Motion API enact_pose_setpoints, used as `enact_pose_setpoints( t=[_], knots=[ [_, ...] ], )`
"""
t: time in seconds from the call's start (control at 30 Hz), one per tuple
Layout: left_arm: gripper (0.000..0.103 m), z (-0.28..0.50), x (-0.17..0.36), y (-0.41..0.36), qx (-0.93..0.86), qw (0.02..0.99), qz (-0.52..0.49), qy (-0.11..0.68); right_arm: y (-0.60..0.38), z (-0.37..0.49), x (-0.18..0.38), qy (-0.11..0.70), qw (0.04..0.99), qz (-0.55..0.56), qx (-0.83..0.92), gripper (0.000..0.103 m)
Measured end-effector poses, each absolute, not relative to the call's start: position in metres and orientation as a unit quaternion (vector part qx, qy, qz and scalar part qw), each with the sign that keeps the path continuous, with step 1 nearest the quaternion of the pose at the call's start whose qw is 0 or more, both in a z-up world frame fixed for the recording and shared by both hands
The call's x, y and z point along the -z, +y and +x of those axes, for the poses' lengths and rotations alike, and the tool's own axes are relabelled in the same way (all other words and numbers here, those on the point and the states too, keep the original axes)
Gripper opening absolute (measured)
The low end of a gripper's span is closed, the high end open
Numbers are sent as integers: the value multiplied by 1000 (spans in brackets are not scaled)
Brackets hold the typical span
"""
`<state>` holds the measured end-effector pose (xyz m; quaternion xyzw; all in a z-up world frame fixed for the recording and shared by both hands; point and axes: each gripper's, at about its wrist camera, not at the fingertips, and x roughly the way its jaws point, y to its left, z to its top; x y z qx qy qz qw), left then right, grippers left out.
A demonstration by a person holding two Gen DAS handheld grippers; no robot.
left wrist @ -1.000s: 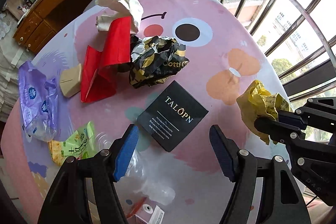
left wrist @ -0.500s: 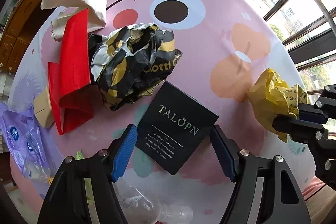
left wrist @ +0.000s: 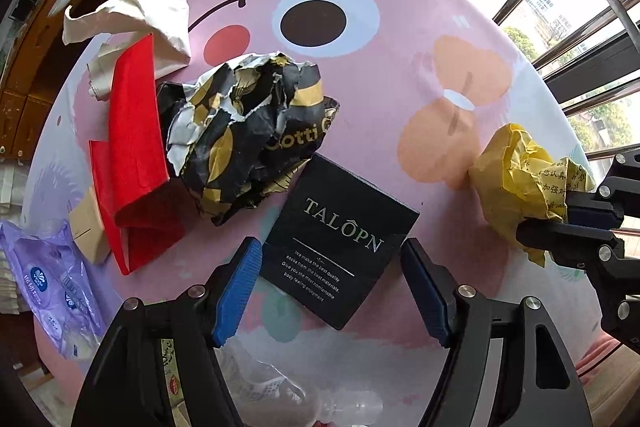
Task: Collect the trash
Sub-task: 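Grasp the black TALOPN card with the left gripper while the right gripper holds the yellow paper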
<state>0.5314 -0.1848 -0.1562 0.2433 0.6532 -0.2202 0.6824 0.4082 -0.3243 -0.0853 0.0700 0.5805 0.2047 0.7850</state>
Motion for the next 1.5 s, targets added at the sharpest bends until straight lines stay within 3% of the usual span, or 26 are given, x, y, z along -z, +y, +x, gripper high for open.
enact_pose_setpoints(
  t=[0.37,0.43,0.5,0.57,0.6,0.63,0.7,0.83,0.97,1.07,1.1,1.13,1.2,1.23,1.37,1.43,1.5],
  knots=[
    [73,542,155,-201,233,684,245,647,-326,407,86,579,787,78,-200,4],
    [65,544,155,-198,234,683,227,653,-326,407,86,580,786,81,-199,4],
    [64,544,153,-192,231,686,230,650,-325,406,85,581,785,82,-197,4],
    [54,538,149,-191,234,692,223,645,-324,403,83,581,786,83,-196,4],
    [36,533,146,-192,240,695,217,643,-323,402,82,580,786,83,-195,4],
    [25,529,141,-193,237,697,213,642,-322,400,80,579,788,83,-194,4],
    [14,522,136,-193,226,700,210,644,-321,394,76,576,790,83,-193,4],
    [3,505,127,-185,217,702,201,648,-316,378,66,571,795,80,-187,4],
    [1,490,115,-169,212,714,178,643,-314,363,58,565,800,89,-180,4],
    [5,496,103,-159,211,721,178,635,-312,356,54,562,803,89,-177,4],
    [13,499,100,-157,215,721,167,638,-311,355,54,562,803,88,-176,4],
    [30,502,96,-155,218,722,157,638,-312,355,53,562,804,88,-176,4],
    [53,507,88,-155,219,733,153,626,-312,355,53,561,804,87,-176,4],
    [59,513,84,-155,224,735,154,621,-312,355,53,560,805,86,-176,4],
    [68,524,89,-162,239,727,172,620,-313,360,55,560,805,84,-179,4],
    [78,525,91,-162,247,726,195,612,-314,363,57,560,804,85,-181,4],
    [78,526,98,-162,258,720,209,609,-313,368,59,560,804,85,-183,4]
  ],
)
